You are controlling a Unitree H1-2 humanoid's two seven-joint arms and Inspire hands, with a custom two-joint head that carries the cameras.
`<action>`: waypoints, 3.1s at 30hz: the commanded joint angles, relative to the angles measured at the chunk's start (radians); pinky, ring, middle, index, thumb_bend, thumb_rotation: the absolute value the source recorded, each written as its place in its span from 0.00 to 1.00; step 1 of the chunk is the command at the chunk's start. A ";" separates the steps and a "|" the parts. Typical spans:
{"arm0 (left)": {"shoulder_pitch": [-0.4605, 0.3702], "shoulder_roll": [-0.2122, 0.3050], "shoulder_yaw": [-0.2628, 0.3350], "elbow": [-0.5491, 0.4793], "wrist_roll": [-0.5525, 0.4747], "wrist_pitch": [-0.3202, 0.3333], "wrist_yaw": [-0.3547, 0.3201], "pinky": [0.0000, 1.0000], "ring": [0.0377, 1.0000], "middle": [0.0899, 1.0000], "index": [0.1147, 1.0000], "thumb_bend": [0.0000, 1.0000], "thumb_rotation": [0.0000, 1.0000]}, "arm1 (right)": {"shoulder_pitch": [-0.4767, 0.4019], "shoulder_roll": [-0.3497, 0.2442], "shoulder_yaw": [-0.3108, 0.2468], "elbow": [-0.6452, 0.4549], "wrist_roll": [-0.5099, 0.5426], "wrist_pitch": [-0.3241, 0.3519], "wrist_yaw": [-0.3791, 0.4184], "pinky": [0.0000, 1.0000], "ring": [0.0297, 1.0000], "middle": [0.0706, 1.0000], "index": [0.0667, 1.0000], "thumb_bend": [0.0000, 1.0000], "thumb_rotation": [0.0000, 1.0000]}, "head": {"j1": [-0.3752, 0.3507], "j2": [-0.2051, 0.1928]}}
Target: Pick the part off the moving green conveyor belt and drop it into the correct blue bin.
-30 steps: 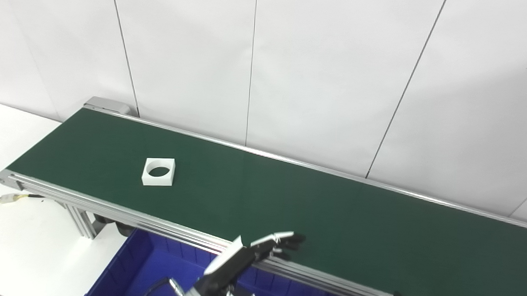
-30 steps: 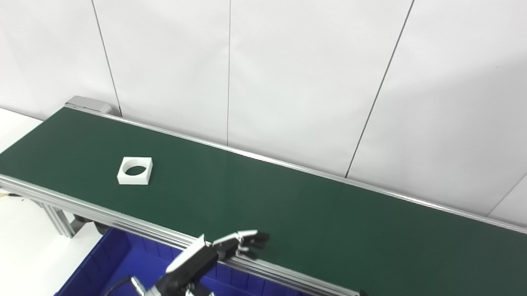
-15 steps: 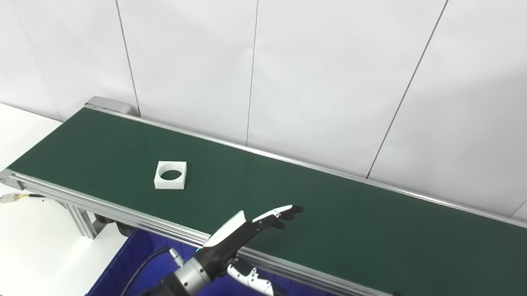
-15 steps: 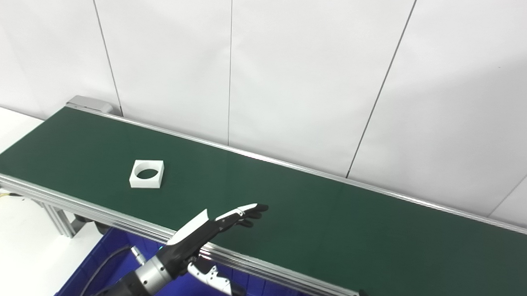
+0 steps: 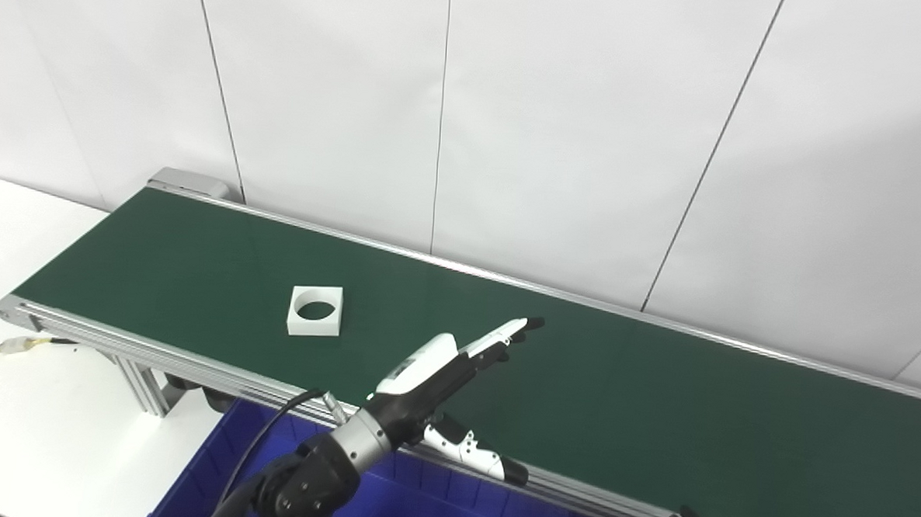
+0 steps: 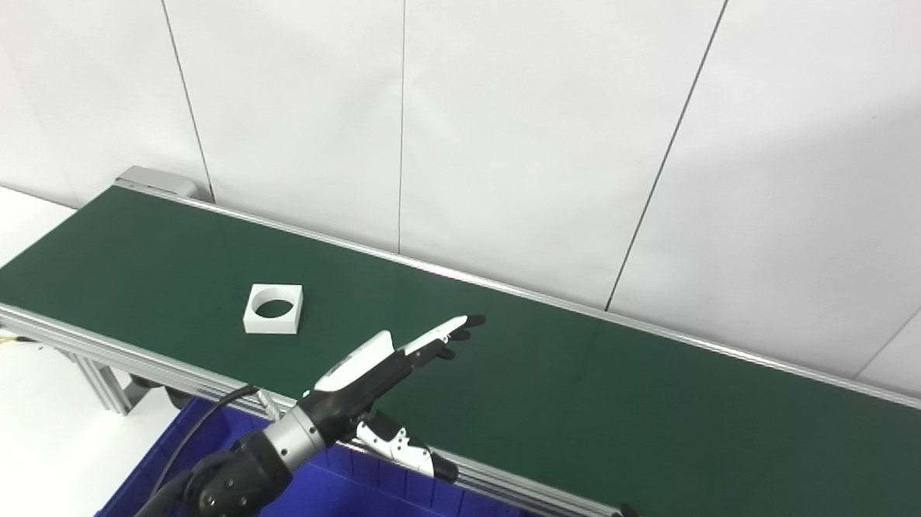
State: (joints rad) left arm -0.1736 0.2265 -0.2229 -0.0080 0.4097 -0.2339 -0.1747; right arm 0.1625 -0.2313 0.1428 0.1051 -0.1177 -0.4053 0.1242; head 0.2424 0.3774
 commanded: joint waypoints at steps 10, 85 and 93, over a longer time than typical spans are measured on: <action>-0.135 0.089 0.027 0.040 0.064 0.049 -0.013 0.84 0.94 1.00 1.00 0.86 0.48 | -0.012 0.009 0.001 -0.011 -0.008 -0.064 -0.019 0.90 0.92 0.93 0.96 0.97 0.80 | -0.003 -0.005; -0.401 0.074 -0.075 0.798 0.182 -0.062 0.346 0.66 0.72 0.75 0.72 0.64 0.00 | 0.005 0.011 0.028 -0.048 -0.003 -0.063 -0.062 0.93 0.93 0.94 0.97 0.96 0.82 | -0.028 0.011; -0.423 0.044 -0.100 0.855 0.179 -0.081 0.356 0.45 0.39 0.46 0.47 0.50 0.00 | 0.013 0.014 0.018 -0.053 -0.021 -0.063 -0.071 0.90 0.93 0.92 0.97 0.99 0.85 | -0.023 0.014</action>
State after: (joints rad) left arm -0.5622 0.2732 -0.3101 0.8578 0.5798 -0.3187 0.1968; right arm 0.1791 -0.2195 0.1704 0.0885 -0.1382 -0.4069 0.0656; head 0.2163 0.3896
